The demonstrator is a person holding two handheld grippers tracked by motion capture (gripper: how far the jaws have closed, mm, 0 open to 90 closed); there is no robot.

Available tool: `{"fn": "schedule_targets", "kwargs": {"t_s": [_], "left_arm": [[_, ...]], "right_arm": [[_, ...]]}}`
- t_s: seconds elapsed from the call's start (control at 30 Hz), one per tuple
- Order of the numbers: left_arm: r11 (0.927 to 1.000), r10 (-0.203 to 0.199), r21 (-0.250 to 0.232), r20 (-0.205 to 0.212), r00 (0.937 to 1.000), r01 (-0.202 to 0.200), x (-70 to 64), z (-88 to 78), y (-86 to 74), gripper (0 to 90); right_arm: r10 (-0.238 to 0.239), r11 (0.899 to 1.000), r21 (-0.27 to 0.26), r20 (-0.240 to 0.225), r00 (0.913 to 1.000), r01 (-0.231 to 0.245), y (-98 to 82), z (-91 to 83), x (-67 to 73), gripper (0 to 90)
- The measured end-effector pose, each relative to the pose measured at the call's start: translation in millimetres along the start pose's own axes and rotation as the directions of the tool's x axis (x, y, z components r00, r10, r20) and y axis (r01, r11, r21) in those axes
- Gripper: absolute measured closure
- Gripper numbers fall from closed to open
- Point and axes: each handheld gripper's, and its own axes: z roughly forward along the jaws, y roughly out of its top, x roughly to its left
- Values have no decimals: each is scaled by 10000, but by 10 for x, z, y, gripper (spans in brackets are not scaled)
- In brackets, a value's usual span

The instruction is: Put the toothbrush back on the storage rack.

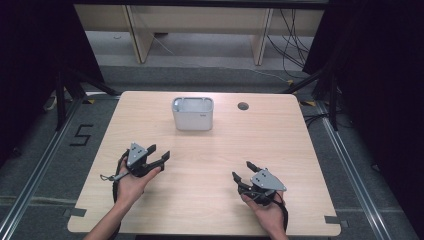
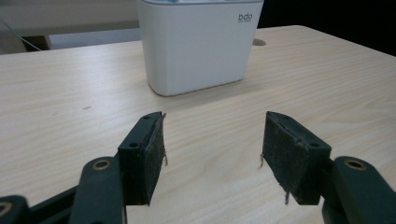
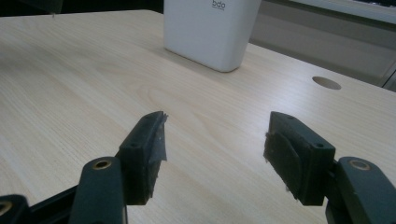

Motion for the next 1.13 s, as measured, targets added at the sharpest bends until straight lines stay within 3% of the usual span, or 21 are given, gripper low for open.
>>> {"fn": "schedule_targets", "kwargs": {"t_s": [0.1, 0.13, 0.17, 0.27, 0.33, 0.4, 0.67, 1.03, 1.13], "left_arm": [[9999, 34, 96, -14, 10000, -34, -11, -38, -66, 387], [9999, 56, 94, -10, 10000, -56, -15, -45, -87, 387], [9999, 58, 100, -38, 10000, -57, -20, -56, -108, 388], [9998, 194, 87, -71, 9998, -194, -38, -87, -158, 390], [9998, 157, -136, 19, 9999, -157, -50, -105, -189, 397], [9996, 185, -227, 28, 9998, -184, -58, -118, -217, 396], [9994, 253, -250, -155, 9996, -256, -36, -138, -295, 397], [9946, 417, -937, -351, 9985, -448, -54, -175, -324, 385], [9953, 521, -793, -465, 9976, -557, -65, -186, -320, 382]], "right_arm": [[44, 10000, 59, 51, 10000, -44, -2, -5, -2, 382], [316, 9992, 230, -56, 9995, -314, -3, -11, 16, 382], [92, 9999, 81, 34, 10000, -92, -1, -6, 2, 382], [41, 10000, 58, 55, 10000, -41, 0, -5, -2, 382], [353, 9991, 235, -52, 9994, -352, -2, -11, 17, 382], [32, 10000, 51, 76, 10000, -33, -2, -6, -3, 382], [43, 10000, 80, 14, 10000, -43, -8, -6, 1, 381], [-5, 10000, 67, -40, 10000, 6, -24, -6, 0, 378], [-12, 10000, 52, -49, 10000, 12, -28, -4, -9, 377]]}}
